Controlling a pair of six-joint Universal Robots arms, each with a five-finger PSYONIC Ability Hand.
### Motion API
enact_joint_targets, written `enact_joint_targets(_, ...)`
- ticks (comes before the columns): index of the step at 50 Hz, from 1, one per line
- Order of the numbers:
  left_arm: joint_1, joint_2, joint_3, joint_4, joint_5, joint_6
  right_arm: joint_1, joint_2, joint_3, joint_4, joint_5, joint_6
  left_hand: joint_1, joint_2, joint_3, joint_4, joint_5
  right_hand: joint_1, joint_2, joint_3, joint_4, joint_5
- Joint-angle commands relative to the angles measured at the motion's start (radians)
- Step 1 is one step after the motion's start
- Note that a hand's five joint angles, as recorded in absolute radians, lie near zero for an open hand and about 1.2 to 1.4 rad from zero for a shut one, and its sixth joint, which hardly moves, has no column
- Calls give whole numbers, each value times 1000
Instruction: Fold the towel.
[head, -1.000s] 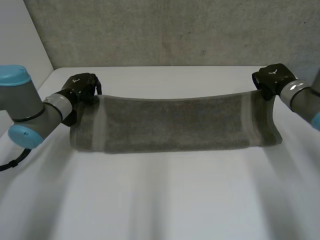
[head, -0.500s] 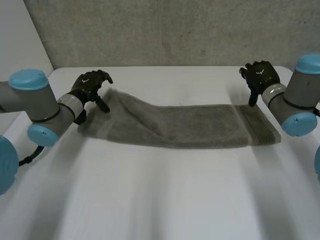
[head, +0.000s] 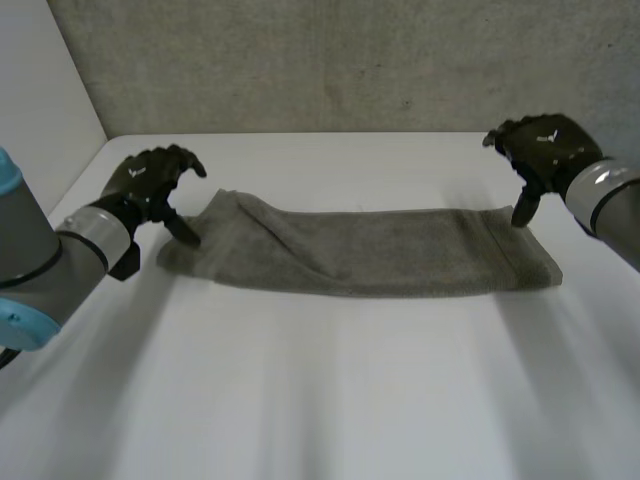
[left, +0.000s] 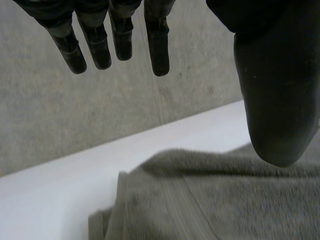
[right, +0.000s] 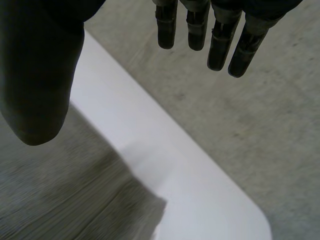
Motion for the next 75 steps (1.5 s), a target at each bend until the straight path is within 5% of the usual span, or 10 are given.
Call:
enact_joint_targets(1,26,-133,2,21,0,56,-30,0,133,-38,-20,-9,-27,-26,-29,-37,-12,-63,-80,-67,-74,-55)
enact_joint_targets(11,28,-253,51,27,-5,246,-77,80,277,-274,-60,-9,-10,-9,-12,-19,6,-63,-80,-67,-74,-55)
enact_joint_targets(25,33,-284,63,7,-84,261,-82,201,247,-301,-58,-98,-13,-12,-15,-22,3,-47,-65,-51,-58,-39)
enact_joint_targets(36,43,-136,-87,-52,-77,263,-105,229,227,-293,-55,-101,-30,-29,-32,-40,-15,12,-6,8,1,20)
enact_joint_targets(48,140,-81,-242,-48,-69,276,-108,232,228,-293,-57,-112,-39,-38,-41,-48,-24,24,6,19,12,31)
enact_joint_targets(63,207,-7,-302,-52,-67,361,-109,272,210,-307,-60,-110,-54,-53,-56,-63,-38,429,411,424,418,437)
enact_joint_targets(75,178,69,-300,-45,-48,324,-111,315,171,-296,-60,-115,-54,-53,-56,-63,-38,1159,1141,1154,1147,1166)
